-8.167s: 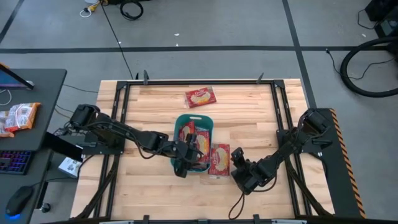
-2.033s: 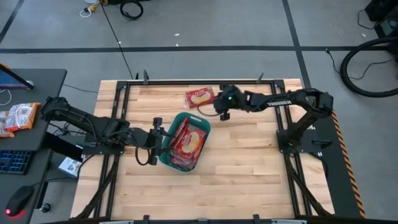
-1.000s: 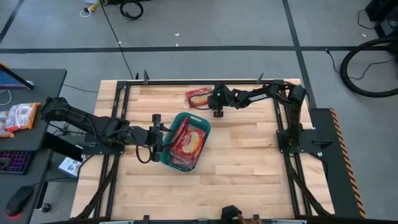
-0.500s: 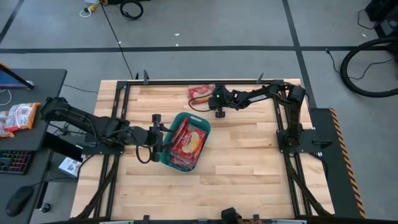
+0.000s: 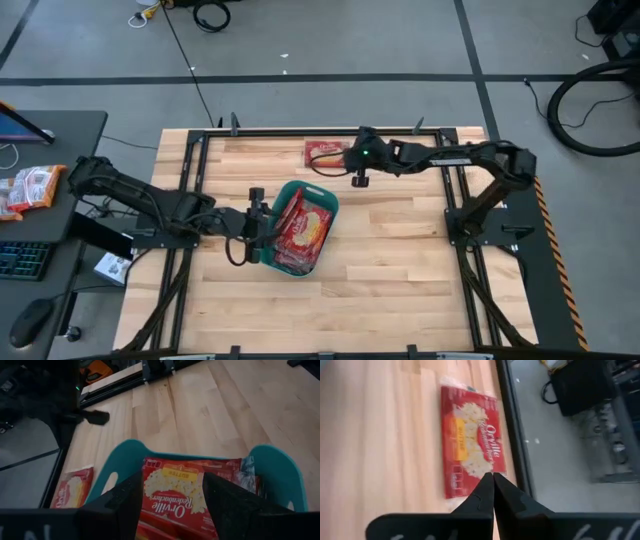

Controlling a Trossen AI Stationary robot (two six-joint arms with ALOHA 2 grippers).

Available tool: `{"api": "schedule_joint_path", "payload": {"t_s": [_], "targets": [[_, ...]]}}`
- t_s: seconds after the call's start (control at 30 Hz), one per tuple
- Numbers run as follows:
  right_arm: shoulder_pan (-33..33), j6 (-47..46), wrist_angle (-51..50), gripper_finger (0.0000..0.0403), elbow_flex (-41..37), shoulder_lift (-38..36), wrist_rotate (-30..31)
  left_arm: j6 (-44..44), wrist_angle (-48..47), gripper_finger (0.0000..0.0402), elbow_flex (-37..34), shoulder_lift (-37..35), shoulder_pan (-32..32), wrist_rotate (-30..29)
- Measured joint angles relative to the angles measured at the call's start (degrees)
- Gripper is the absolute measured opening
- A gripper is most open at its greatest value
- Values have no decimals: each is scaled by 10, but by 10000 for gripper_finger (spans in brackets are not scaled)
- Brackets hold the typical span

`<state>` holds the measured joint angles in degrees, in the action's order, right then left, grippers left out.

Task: Sort popcorn bags into baskets
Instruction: Put the red popcorn bag into the green bin

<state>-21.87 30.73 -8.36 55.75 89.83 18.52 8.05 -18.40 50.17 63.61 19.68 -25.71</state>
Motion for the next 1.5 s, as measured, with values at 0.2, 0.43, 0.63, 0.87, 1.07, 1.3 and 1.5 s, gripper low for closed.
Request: {"api": "schedule_joint_path", "payload": {"t_s": [0.2,0.43,0.63,0.87,1.07,1.3,1.5], "targets": [[-4,-51,-22,40,0,-2,-30,1,18,208,0,14,0,3],[-53,-90,21,121,0,97,-111,1,22,208,0,14,1,3],[-107,-119,100,167,25,171,-162,14,21,208,0,14,0,3],[-139,-133,81,168,101,244,-230,16,21,208,0,14,0,3],[-137,-132,-47,167,119,236,-203,3,14,208,0,14,2,3],[-123,-204,-270,167,113,171,-192,0,5,208,0,14,2,3],[-62,-258,-439,166,112,132,-180,0,5,208,0,14,2,3]]}}
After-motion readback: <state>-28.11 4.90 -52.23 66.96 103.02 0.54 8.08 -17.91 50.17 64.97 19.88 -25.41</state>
